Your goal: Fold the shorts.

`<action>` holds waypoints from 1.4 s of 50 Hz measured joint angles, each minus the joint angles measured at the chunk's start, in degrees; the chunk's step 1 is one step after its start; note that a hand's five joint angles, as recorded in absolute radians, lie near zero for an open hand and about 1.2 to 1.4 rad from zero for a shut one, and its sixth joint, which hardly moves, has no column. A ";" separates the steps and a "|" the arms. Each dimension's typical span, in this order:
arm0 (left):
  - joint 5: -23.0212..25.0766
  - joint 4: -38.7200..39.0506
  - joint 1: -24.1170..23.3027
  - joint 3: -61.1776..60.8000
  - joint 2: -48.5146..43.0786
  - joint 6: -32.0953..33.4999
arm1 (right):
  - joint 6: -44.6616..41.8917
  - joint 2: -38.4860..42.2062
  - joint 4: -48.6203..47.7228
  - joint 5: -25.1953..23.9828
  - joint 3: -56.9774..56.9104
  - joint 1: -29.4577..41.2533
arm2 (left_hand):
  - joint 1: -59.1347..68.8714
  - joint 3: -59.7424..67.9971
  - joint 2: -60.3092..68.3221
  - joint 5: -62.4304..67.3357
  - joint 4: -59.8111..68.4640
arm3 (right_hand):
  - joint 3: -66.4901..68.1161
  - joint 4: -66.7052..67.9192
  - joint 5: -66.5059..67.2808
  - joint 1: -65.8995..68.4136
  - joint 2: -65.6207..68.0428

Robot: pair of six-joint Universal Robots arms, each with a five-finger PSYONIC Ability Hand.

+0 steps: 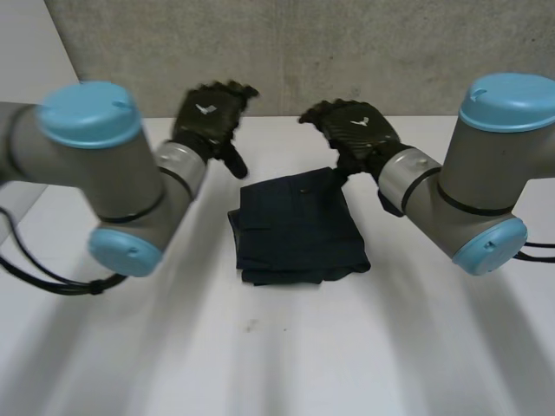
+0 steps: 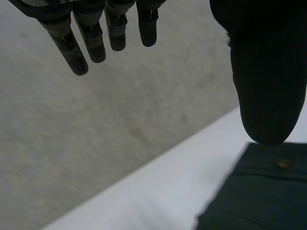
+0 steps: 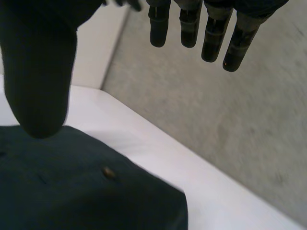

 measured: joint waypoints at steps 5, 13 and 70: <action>-0.03 -5.20 -2.01 7.08 -8.03 -0.44 | 1.15 4.47 2.31 1.34 -2.10 -1.80 | 0.00 0.00 0.00 0.00 0.00 | 0.00 0.00 0.00 0.00 0.00; -1.79 -17.61 -3.50 14.28 -19.11 -0.09 | -2.32 15.45 9.76 1.51 -8.98 -2.02 | 0.11 0.00 0.02 0.00 0.01 | 0.00 0.00 0.00 0.00 0.00; 1.98 -23.96 10.97 -10.18 33.48 -4.67 | -0.81 -26.92 11.04 17.36 9.51 -9.02 | 0.00 -0.01 -0.25 0.00 0.00 | -0.19 0.00 0.00 -0.03 -0.33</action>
